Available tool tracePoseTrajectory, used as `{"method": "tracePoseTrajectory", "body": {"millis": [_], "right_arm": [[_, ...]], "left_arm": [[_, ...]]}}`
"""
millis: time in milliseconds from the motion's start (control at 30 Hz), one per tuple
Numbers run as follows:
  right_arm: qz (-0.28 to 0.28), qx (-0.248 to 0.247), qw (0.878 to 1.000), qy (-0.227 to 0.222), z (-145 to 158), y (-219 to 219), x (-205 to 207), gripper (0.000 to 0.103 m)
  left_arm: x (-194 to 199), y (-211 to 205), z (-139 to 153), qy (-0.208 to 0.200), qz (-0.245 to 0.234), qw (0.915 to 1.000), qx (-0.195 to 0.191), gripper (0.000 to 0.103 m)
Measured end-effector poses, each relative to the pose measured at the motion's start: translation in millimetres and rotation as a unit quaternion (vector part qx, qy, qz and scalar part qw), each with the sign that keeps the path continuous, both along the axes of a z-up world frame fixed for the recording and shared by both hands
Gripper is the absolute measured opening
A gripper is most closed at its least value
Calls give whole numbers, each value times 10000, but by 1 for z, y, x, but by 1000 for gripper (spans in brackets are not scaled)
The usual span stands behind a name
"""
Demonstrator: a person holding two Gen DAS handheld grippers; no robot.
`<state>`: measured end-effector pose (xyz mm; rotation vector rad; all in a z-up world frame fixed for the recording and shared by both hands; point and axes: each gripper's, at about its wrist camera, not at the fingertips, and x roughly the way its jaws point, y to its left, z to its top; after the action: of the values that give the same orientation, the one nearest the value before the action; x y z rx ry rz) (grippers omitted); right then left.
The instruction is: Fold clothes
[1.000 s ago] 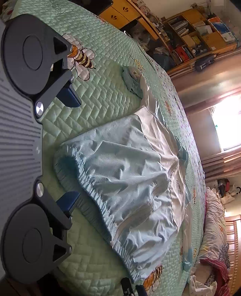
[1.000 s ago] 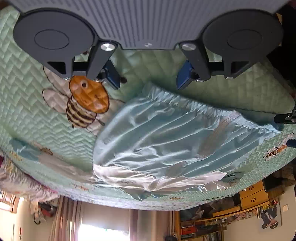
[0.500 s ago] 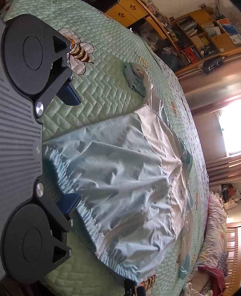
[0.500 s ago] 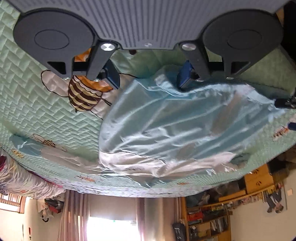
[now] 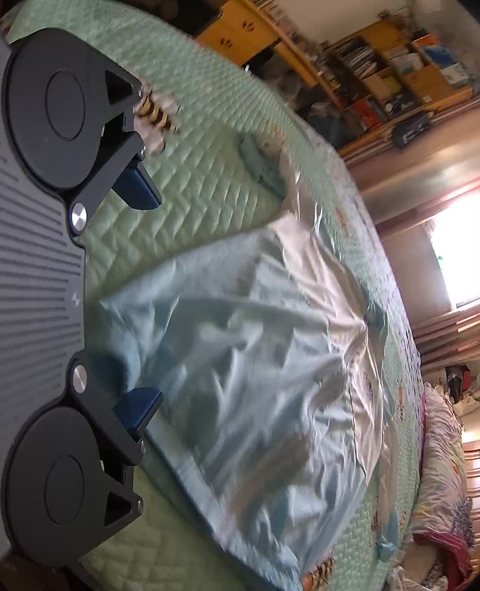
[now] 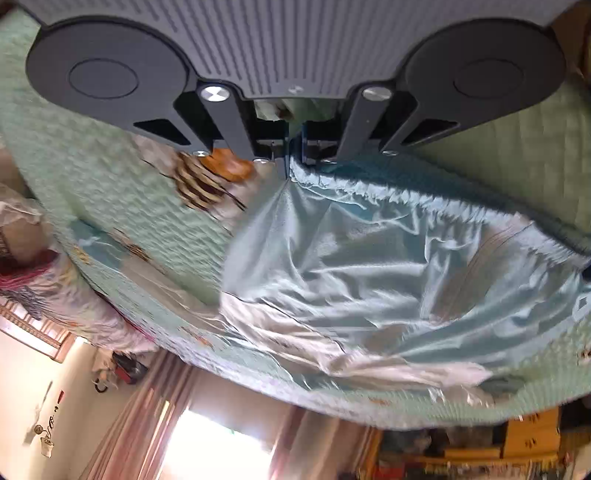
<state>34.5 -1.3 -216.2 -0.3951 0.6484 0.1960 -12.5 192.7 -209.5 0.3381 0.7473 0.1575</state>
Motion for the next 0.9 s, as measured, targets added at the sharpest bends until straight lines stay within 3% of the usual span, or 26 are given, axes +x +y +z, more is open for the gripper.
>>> {"method": "tracePoseTrajectory", "body": {"millis": [67, 200, 300, 467, 633, 800, 867, 900], "right_arm": [[-81, -81, 9999, 87, 5, -6, -4, 6], [-112, 243, 9992, 298, 3, -15, 3, 8], [-40, 131, 9994, 324, -4, -14, 2, 11], [155, 125, 9995, 251, -6, -17, -6, 24], [296, 530, 9972, 447, 2, -32, -8, 33], [418, 1265, 9853, 1072, 15, -54, -9, 44], [478, 1616, 9772, 1293, 20, -63, -11, 49], [503, 1800, 9725, 1392, 23, -67, -12, 49]], "left_arm": [[1, 6, 1, 3, 95, 10000, 4, 102], [2, 11, -1, 84, 166, 9998, -80, 102], [0, 12, -2, 96, 137, 9999, 2, 103], [-4, 14, 0, 162, 46, 9998, -71, 102], [-20, 15, 7, 261, -256, 9993, -92, 102], [-38, 28, 21, 345, -149, 9968, -700, 102], [-43, 36, 32, 175, -141, 9914, -1285, 102], [-43, 42, 38, 41, -157, 9849, -1725, 102]]}}
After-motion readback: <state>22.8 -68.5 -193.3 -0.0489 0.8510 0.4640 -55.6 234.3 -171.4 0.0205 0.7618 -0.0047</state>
